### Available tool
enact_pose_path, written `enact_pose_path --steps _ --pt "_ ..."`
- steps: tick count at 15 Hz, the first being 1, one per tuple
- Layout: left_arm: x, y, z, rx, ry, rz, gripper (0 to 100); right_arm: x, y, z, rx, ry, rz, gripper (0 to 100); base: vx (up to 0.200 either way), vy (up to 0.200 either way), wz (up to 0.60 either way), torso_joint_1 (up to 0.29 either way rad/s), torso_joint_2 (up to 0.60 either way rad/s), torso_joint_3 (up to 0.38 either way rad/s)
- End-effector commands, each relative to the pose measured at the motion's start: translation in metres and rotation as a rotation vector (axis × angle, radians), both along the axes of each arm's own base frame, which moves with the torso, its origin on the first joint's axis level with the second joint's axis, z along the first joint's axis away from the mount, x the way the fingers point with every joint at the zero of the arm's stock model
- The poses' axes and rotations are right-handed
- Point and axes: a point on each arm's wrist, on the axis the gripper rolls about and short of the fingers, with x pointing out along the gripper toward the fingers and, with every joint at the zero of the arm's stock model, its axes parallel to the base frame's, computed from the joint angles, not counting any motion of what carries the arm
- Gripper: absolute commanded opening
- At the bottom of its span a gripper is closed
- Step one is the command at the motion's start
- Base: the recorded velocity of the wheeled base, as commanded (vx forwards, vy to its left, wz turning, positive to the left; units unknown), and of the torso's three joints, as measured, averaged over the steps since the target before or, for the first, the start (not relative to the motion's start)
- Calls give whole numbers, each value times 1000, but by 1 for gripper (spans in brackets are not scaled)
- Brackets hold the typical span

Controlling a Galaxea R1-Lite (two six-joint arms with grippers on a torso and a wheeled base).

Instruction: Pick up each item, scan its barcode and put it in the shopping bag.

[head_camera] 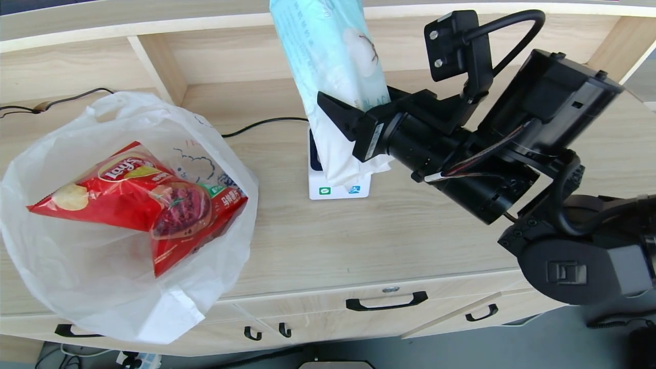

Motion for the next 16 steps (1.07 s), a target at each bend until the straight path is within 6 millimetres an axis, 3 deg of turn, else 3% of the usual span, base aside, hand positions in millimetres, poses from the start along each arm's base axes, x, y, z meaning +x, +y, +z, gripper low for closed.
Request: enact_pose_path --steps 1,3,8,16 --pt "0 0 0 1 2 0 100 -13 -23 8 8 -7 -29 0 -200 0 0 7 2 2" --pt "0 0 0 1 2 0 100 -16 -31 7 5 1 -37 0 -200 0 0 10 7 2" --pt "0 0 0 -2 2 0 100 -21 -39 -6 -25 36 -48 0 0 0 0 0 0 0" --pt "0 0 0 0 2 0 100 -17 -56 -5 -14 25 -98 0 0 200 0 9 7 2"
